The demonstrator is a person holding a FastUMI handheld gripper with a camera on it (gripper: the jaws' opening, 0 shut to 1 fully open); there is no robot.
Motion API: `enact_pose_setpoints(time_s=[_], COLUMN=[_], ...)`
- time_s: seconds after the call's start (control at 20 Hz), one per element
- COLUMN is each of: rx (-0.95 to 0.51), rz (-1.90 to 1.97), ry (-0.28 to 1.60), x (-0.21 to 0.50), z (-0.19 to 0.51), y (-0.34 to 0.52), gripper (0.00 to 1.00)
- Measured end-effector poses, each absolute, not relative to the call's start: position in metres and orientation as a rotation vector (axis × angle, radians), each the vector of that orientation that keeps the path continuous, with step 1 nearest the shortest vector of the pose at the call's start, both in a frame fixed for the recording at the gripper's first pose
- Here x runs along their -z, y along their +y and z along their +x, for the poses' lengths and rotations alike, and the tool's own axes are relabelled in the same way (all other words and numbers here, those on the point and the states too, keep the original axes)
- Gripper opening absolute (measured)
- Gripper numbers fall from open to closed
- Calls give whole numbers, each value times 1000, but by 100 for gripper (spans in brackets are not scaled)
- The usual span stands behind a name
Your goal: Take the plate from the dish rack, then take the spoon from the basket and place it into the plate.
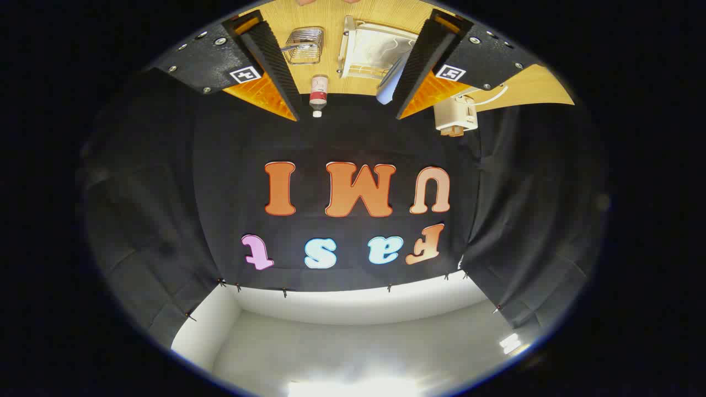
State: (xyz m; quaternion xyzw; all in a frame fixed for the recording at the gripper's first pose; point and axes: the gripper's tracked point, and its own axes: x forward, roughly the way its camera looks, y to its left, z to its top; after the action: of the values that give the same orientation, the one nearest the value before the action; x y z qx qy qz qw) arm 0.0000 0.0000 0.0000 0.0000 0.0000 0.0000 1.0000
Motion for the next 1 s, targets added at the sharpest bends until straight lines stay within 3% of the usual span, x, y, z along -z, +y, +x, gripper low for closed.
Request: enact_pose_setpoints(time_s=[0.65, 1.0], rx=[-60, -89], rz=[8, 92], ry=[43, 258], x=[-1, 19], z=[19, 44], y=[28, 36], gripper=[99, 99])
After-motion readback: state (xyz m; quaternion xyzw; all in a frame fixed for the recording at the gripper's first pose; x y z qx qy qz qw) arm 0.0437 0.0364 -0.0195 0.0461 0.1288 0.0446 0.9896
